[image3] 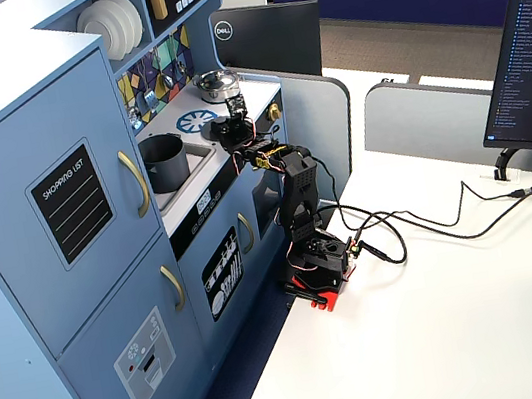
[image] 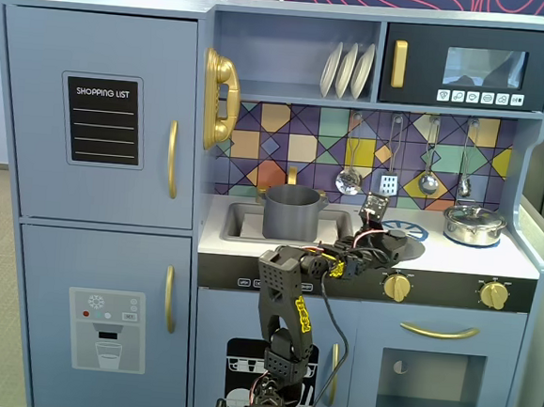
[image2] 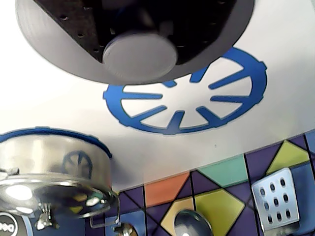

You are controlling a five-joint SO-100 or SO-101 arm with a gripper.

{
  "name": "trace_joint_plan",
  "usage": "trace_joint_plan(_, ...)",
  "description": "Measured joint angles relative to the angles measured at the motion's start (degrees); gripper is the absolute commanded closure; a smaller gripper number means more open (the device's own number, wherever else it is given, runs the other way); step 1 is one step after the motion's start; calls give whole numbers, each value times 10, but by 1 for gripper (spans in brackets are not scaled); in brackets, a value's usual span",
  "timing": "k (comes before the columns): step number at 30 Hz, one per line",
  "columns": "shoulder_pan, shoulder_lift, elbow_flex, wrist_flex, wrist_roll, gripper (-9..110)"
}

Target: Pick up the lid from the counter and put it on the gray recipient

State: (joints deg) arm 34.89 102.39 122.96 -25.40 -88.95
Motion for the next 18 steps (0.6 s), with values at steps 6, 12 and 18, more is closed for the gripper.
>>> trace_joint_plan(6, -4, -1, -9, -1, 2, 102)
trace_joint_plan(12, -22, 33, -53, 72, -7, 102)
trace_joint_plan(18, -58, 110, -133, 181, -16, 102)
